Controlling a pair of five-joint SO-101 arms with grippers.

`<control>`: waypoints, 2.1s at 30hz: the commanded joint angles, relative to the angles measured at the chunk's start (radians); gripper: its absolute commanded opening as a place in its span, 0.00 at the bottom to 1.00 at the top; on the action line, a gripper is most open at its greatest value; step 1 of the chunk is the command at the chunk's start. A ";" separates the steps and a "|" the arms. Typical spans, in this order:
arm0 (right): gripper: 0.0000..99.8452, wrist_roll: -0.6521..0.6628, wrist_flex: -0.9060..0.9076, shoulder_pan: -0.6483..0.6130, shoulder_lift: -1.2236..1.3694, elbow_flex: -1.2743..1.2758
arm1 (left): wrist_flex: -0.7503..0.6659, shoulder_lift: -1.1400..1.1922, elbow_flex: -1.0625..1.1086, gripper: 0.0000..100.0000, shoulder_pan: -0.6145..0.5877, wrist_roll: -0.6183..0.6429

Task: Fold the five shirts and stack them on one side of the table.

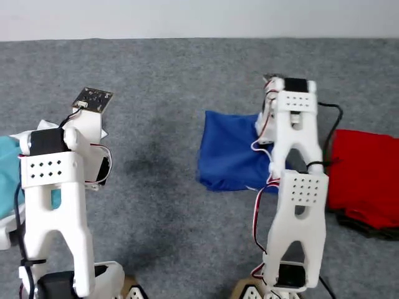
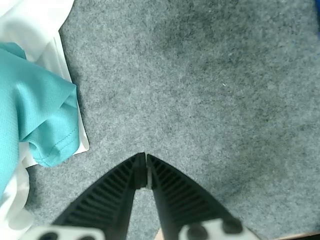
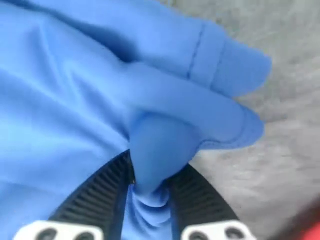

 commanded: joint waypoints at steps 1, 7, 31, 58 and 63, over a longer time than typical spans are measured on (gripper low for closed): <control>0.01 0.321 0.019 0.058 -0.122 -0.055 | 0.023 -0.032 -0.004 0.01 -0.008 -0.002; 0.01 0.804 -0.128 0.079 -0.136 -0.055 | 0.023 -0.026 -0.004 0.01 -0.005 -0.002; 0.23 0.457 -0.154 -0.012 -0.117 -0.368 | 0.023 -0.035 0.039 0.01 -0.008 -0.002; 0.01 0.160 -0.048 -0.386 0.200 -0.370 | 0.023 -0.035 0.033 0.01 -0.009 -0.002; 0.01 0.155 0.022 -0.360 0.091 -0.370 | 0.023 -0.035 0.033 0.01 -0.009 -0.002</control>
